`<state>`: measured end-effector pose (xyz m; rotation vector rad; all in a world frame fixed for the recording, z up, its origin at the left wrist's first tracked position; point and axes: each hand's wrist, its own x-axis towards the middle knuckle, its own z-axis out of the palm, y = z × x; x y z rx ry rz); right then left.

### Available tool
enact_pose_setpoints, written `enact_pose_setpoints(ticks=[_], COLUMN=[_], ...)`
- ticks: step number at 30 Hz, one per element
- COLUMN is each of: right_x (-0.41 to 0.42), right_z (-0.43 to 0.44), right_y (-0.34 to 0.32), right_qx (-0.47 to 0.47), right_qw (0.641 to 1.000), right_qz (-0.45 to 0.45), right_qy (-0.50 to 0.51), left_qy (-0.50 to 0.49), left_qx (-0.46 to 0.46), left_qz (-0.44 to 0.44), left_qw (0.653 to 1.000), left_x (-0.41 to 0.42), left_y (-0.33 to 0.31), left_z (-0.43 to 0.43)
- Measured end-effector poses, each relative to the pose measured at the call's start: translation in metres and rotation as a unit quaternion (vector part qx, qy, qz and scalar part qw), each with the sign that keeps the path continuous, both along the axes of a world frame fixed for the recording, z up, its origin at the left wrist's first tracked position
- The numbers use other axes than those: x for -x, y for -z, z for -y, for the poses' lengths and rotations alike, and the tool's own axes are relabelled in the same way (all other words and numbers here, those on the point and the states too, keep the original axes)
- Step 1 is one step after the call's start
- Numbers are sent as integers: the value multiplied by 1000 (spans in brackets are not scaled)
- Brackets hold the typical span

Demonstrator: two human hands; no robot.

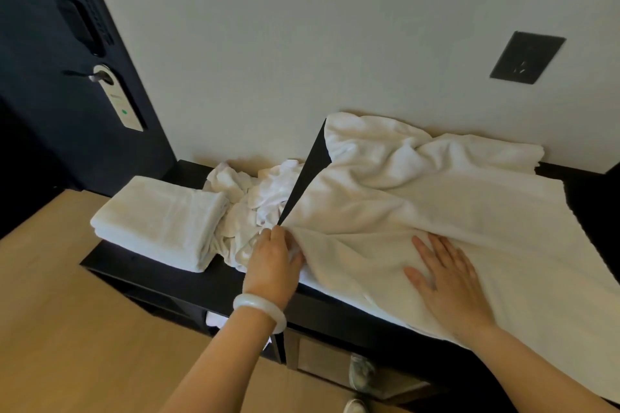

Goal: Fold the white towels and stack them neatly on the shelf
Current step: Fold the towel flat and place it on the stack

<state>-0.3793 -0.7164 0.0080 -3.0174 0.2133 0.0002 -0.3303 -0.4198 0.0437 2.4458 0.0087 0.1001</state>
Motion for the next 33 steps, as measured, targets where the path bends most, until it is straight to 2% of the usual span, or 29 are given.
enact_pose_setpoints(ticks=[3, 8, 13, 18, 21, 23, 25, 27, 29, 33], right_x=[0, 1, 1, 0, 1, 1, 1, 1, 1, 1], right_z=[0, -1, -1, -2, -2, -3, -4, -4, -4, -4], right_y=[-2, -2, -1, -3, -4, -5, -5, -4, -4, -4], right_qx=[2, -2, -7, -2, -6, -7, -9, -7, -2, 2], right_qw=[1000, 1000, 1000, 1000, 1000, 1000, 1000, 1000, 1000, 1000], right_qz=[-5, -8, 2, 0, -3, -8, -14, -13, -14, -20], right_qy=[0, 0, 4, 4, 4, 6, 11, 14, 16, 11], left_qy=[-10, -61, -27, 47, 52, 6, -23, -37, -40, 9], left_qx=[-16, -186, -242, -187, -11, 129, 186, 165, 105, 5], left_qz=[-19, -56, -99, -121, -78, -49, -67, -76, -62, -36], left_qw=[1000, 979, 965, 974, 996, 990, 980, 983, 992, 999], left_x=[5, -11, -36, -39, -20, 0, 21, 36, 39, 43], left_y=[10, 2, -2, -22, -34, -33, -19, -1, 9, 12], left_z=[9, 25, 32, 14, -18, -42, -57, -61, -58, -54])
